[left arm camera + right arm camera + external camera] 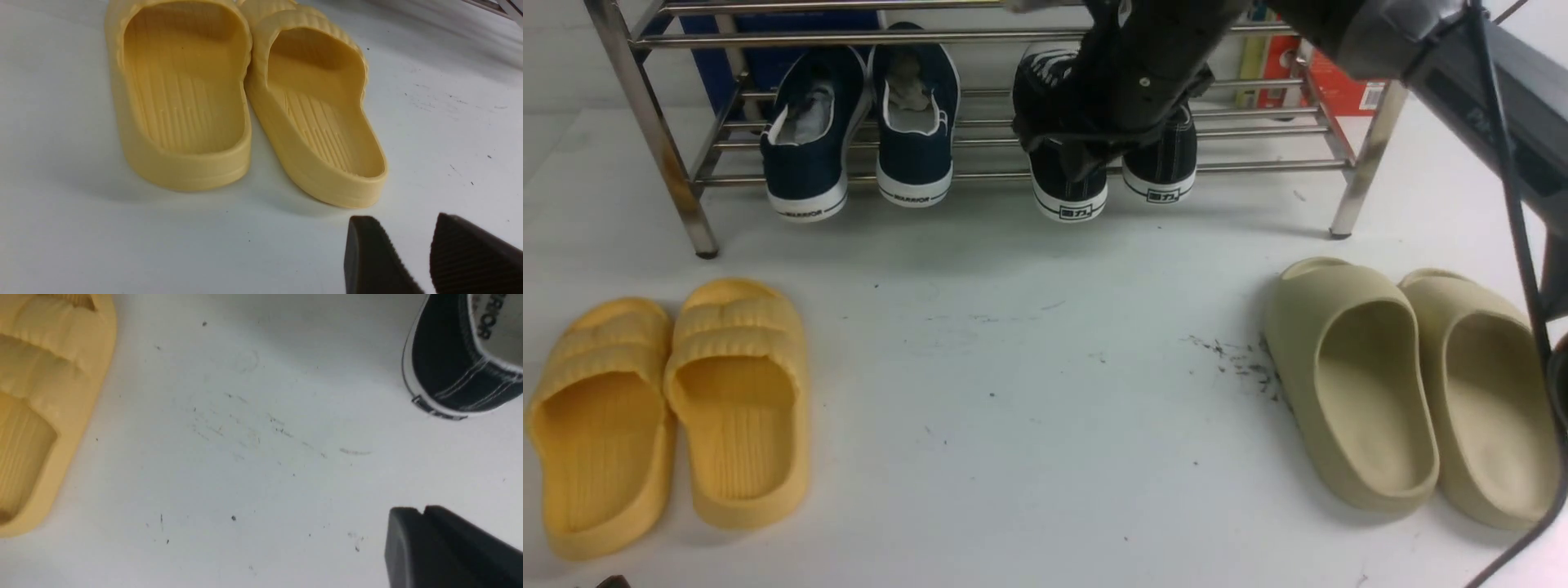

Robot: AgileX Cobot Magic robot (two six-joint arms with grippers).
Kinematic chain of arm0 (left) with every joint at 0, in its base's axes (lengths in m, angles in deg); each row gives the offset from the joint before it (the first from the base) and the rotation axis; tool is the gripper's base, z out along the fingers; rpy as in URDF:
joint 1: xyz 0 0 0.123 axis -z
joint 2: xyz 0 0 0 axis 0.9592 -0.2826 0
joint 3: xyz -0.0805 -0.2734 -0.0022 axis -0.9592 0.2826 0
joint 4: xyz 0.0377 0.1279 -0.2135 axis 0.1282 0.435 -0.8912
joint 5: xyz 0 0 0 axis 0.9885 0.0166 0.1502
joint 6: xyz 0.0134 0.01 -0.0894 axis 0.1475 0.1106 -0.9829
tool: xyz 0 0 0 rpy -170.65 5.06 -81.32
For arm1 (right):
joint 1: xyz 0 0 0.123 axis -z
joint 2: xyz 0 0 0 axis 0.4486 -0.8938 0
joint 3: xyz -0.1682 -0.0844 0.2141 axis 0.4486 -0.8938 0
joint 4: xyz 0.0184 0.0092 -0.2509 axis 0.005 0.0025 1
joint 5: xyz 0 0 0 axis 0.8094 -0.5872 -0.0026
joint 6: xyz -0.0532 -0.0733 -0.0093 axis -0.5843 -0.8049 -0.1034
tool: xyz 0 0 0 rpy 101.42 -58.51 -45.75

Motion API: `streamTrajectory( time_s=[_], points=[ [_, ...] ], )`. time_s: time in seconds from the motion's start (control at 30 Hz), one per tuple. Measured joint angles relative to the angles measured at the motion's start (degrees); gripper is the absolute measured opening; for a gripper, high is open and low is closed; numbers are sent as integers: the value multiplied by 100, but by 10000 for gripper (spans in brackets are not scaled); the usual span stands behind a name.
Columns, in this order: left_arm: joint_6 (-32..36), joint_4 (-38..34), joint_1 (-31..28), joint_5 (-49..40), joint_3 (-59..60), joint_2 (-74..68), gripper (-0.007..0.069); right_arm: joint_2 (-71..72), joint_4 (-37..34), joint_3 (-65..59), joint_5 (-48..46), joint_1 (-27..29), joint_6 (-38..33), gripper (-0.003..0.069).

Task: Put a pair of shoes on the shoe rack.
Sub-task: Use the right arm to put a shoe into the shoe rack

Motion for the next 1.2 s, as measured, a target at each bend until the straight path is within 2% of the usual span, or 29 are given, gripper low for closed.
streamTrajectory(
  time_s=[0.07,0.17,0.23,0.27,0.57,0.87,1.2],
  points=[
    [0,0,0,0,0,0,238,13,0,-401,0,-54,0,8],
    [0,0,0,0,0,0,238,-56,-5,-903,35,-116,6,5],
    [0,0,0,0,0,0,238,-124,-5,-1032,192,-116,22,5],
    [0,0,0,0,0,0,238,-234,61,-1114,593,-88,107,8],
    [0,0,0,0,0,0,238,-513,472,-1148,1974,99,437,14],
    [0,0,0,0,0,0,238,-589,658,-1148,2762,112,600,27],
    [0,0,0,0,0,0,238,-600,952,-1148,2835,105,997,51]
  ],
)
